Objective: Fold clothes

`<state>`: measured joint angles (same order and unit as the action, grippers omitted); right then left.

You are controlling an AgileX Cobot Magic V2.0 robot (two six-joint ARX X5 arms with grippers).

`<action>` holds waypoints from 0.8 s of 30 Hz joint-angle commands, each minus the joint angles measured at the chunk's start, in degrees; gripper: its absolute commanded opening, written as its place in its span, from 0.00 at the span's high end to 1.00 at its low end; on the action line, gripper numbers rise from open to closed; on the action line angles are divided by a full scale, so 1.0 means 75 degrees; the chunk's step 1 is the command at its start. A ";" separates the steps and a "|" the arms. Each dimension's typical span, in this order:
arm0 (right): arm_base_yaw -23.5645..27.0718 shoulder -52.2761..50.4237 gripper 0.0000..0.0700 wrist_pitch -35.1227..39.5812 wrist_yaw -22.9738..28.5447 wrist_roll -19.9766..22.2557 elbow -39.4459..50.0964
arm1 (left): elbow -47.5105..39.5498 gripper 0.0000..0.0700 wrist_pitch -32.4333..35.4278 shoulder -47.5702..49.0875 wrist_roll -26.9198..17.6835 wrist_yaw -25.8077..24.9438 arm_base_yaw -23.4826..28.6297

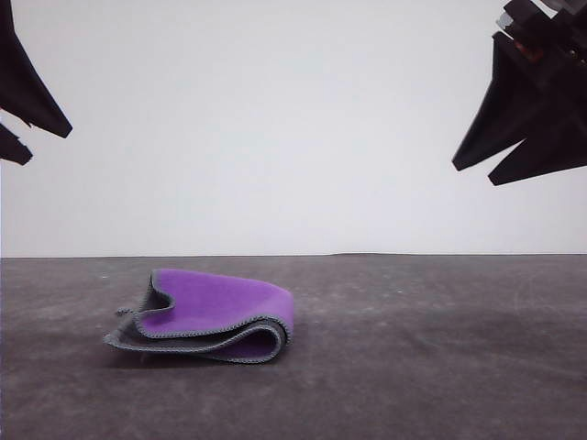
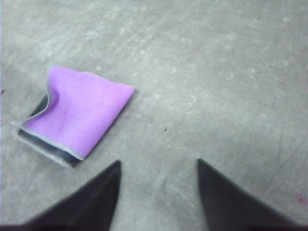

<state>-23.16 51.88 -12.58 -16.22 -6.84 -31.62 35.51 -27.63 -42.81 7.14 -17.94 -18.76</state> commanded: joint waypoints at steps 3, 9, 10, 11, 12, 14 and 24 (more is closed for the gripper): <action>-0.0035 0.0027 0.98 0.0100 0.0020 -0.0002 -0.0073 | 0.0058 1.00 0.0055 -0.0040 -0.0007 -0.0034 -0.0035; -0.0035 0.0015 0.98 0.0143 0.0022 -0.0002 -0.0073 | 0.0058 1.00 0.0057 -0.0038 -0.0007 -0.0032 -0.0035; -0.0035 0.0015 0.98 0.0143 0.0022 -0.0002 -0.0073 | 0.0058 1.00 0.0057 -0.0038 -0.0007 -0.0032 -0.0035; -0.0035 0.0015 0.98 0.0143 0.0022 -0.0002 -0.0073 | 0.0058 1.00 0.0057 -0.0038 -0.0007 -0.0032 -0.0035; -0.0035 0.0015 0.98 0.0143 0.0022 -0.0002 -0.0073 | 0.0058 1.00 0.0057 -0.0038 -0.0007 -0.0032 -0.0035; -0.0035 0.0015 0.98 0.0143 0.0022 -0.0002 -0.0073 | 0.0058 1.00 0.0057 -0.0038 -0.0007 -0.0032 -0.0035; -0.0035 0.0015 0.98 0.0143 0.0022 -0.0002 -0.0073 | -0.0630 1.00 0.0666 0.0954 -0.0502 0.0030 0.0426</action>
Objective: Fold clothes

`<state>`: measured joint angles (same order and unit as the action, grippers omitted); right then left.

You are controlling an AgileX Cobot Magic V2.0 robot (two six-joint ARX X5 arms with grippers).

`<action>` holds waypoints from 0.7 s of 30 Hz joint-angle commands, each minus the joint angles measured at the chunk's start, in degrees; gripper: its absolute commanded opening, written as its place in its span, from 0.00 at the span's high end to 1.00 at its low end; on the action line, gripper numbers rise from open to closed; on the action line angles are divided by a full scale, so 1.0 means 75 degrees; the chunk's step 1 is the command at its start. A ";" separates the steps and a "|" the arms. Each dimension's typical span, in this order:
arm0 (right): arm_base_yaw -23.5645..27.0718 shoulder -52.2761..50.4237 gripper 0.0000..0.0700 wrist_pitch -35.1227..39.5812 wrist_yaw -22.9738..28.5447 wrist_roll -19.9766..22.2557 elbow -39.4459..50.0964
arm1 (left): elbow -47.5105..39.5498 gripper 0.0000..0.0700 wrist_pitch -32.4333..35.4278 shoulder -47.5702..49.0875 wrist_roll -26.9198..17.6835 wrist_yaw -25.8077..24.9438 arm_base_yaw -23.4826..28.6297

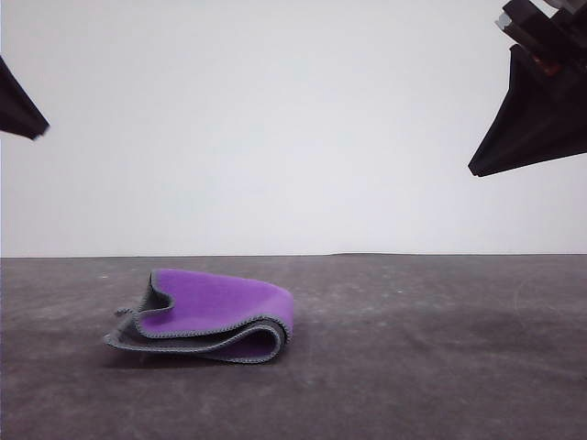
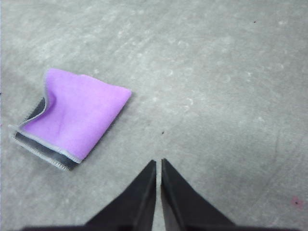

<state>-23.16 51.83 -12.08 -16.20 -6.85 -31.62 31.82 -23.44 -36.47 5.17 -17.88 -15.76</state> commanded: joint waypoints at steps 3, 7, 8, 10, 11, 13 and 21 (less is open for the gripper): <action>-0.0035 0.0020 0.98 0.0076 0.0020 0.0000 -0.0073 | -0.1016 1.00 0.0900 0.1027 -0.0265 0.0206 0.0452; -0.0035 0.0020 0.98 0.0076 0.0020 0.0000 -0.0073 | -0.2204 1.00 0.1667 0.2393 -0.0258 0.0859 0.1114; -0.0035 0.0020 0.98 0.0076 0.0020 0.0000 -0.0073 | -0.2431 1.00 0.1702 0.2706 -0.0257 0.1000 0.1253; -0.0035 0.0020 0.98 0.0076 0.0020 0.0000 -0.0073 | -0.2858 1.00 0.1696 0.3326 -0.0257 0.1327 0.1495; -0.0035 0.0020 0.98 0.0076 0.0020 0.0000 -0.0073 | -0.3037 1.00 0.1695 0.3577 -0.0258 0.1479 0.1574; -0.0035 0.0020 0.98 0.0076 0.0020 0.0000 -0.0073 | -0.3354 1.00 0.1696 0.4018 -0.0257 0.1793 0.1674; -0.0035 0.0020 0.98 0.0076 0.0020 0.0000 -0.0073 | -0.4037 1.00 0.1771 0.4838 -0.0259 0.2169 0.1792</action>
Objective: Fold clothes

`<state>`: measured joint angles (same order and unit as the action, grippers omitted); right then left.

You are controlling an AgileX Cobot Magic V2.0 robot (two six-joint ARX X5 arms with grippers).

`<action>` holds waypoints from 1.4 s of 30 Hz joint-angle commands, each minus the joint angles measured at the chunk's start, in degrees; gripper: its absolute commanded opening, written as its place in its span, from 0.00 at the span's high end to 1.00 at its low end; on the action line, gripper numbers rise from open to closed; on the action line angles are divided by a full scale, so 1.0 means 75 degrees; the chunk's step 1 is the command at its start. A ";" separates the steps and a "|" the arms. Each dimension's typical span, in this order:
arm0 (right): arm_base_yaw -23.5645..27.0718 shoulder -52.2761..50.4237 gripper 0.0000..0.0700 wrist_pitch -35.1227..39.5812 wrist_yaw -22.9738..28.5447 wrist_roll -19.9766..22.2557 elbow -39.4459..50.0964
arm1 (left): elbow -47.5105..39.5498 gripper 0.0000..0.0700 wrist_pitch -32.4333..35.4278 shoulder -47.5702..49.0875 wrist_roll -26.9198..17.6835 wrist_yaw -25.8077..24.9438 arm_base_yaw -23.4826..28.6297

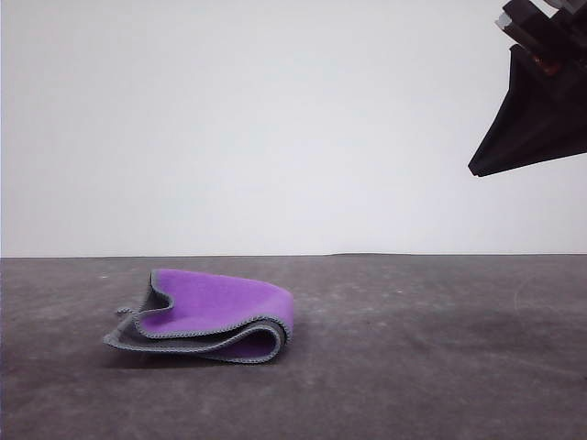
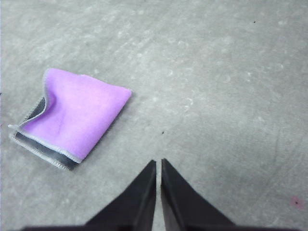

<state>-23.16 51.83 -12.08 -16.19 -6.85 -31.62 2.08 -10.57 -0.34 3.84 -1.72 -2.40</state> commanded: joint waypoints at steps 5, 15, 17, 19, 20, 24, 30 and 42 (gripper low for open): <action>-0.0035 0.0017 0.98 0.0086 0.0018 0.0000 -0.0073 | -0.0185 1.00 0.0203 0.0026 -0.0212 0.0064 0.0013; -0.0035 0.0017 0.98 0.0493 0.0018 0.0000 -0.0073 | -0.0183 1.00 0.0210 0.0009 -0.0225 0.0062 0.0013; -0.0035 0.0017 0.98 0.0586 0.0018 0.0000 -0.0073 | -0.0183 1.00 0.0207 0.0009 -0.0225 0.0062 0.0013; -0.0035 0.0015 0.98 0.0682 0.0018 0.0000 -0.0073 | -0.0183 1.00 0.0209 0.0009 -0.0225 0.0062 0.0013; -0.0035 0.0015 0.98 0.0743 0.0018 0.0000 -0.0073 | -0.0183 1.00 0.0209 0.0009 -0.0225 0.0062 0.0013; -0.0036 0.0014 0.98 0.0951 0.0018 0.0000 -0.0073 | -0.0183 1.00 0.0207 0.0009 -0.0225 0.0062 0.0013; 0.0199 -0.0534 0.98 0.0746 0.0892 0.0820 0.0034 | -0.0183 1.00 0.0205 0.0009 -0.0225 0.0062 0.0013; 0.2390 -0.3745 0.98 0.0852 0.1812 0.0761 0.2715 | -0.0183 1.00 0.0207 0.0009 -0.0225 0.0062 0.0013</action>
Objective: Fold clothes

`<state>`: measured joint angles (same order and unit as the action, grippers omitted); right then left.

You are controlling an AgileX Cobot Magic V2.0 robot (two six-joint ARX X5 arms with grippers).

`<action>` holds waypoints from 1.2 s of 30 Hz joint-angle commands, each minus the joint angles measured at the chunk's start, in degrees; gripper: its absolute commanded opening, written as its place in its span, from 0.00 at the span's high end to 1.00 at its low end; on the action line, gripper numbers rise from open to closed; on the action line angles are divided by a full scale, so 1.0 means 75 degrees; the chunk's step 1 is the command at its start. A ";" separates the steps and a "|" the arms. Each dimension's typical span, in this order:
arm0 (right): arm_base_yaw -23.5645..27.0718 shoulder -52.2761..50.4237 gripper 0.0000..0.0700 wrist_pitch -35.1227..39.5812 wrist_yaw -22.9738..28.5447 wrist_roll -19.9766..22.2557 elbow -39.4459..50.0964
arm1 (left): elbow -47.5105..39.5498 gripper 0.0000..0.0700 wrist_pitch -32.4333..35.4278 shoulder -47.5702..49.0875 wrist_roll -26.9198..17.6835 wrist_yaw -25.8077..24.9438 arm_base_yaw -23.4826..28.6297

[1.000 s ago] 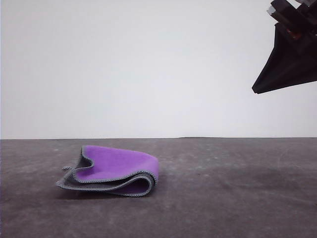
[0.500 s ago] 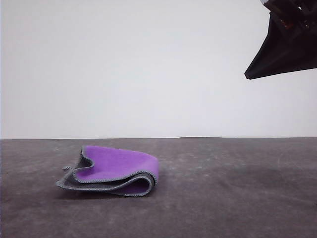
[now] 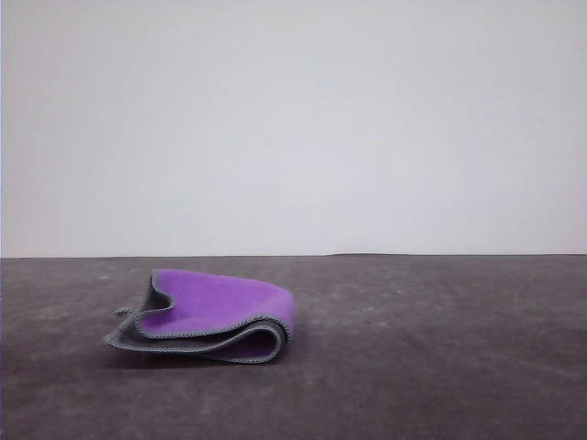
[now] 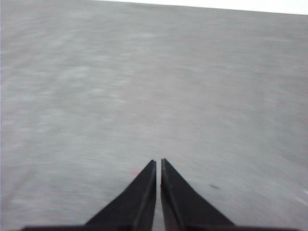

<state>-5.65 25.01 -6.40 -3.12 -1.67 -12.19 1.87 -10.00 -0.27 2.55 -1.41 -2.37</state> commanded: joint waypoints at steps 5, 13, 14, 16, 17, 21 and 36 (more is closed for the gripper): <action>0.0583 -0.1540 0.98 0.0117 0.0208 0.0023 0.1112 | -0.0154 1.00 0.0131 0.0000 -0.0052 0.0020 0.0009; 0.1105 -0.2725 0.98 0.0051 0.0222 0.0034 0.1534 | -0.0154 1.00 0.0131 0.0000 -0.0052 0.0020 0.0009; 0.1158 -0.2835 0.98 0.0041 0.0222 0.0041 0.1534 | -0.0154 1.00 0.0132 0.0000 -0.0052 0.0020 0.0009; 0.1248 -0.3057 0.98 0.0021 0.0222 0.0037 0.1534 | -0.0154 1.00 0.0131 0.0000 -0.0052 0.0020 0.0009; 0.1286 -0.3200 0.98 0.0021 0.0222 0.0035 0.1534 | -0.0154 1.00 0.0131 0.0000 -0.0052 0.0020 0.0009; 0.1323 -0.3307 0.98 0.0226 0.0220 0.0024 0.1534 | -0.0154 1.00 0.0127 0.0001 -0.0052 0.0020 0.0009; 0.1324 -0.3307 0.98 0.0255 0.0219 0.0029 0.1534 | -0.0154 1.00 0.0131 0.0000 -0.0052 0.0020 0.0009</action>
<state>4.19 0.14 -5.15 -1.52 -1.69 -0.89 1.87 -9.99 -0.30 2.55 -1.41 -2.37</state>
